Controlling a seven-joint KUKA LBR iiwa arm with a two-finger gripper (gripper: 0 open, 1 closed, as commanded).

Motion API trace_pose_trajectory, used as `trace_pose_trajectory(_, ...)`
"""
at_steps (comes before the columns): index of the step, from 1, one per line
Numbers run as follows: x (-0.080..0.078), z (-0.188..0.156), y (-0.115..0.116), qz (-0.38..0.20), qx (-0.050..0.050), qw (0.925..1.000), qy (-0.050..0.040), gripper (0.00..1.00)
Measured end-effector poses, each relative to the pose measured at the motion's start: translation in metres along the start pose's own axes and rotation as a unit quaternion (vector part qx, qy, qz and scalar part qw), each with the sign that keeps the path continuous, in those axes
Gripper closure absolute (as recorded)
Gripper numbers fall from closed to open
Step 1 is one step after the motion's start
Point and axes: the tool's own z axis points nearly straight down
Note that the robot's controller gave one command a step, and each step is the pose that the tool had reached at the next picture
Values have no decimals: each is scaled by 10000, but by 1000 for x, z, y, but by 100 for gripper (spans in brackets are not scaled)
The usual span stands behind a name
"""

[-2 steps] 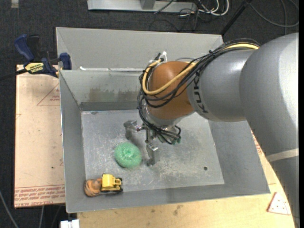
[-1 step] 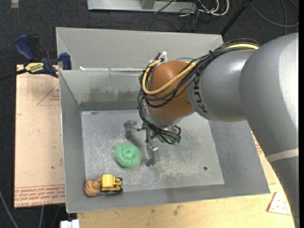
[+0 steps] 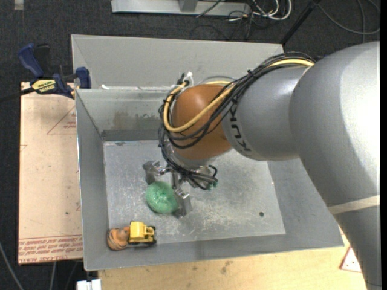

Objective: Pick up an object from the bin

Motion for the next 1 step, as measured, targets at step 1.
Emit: trace_pose_trajectory(1,-3,0,13,-142,-8,9999,2,0)
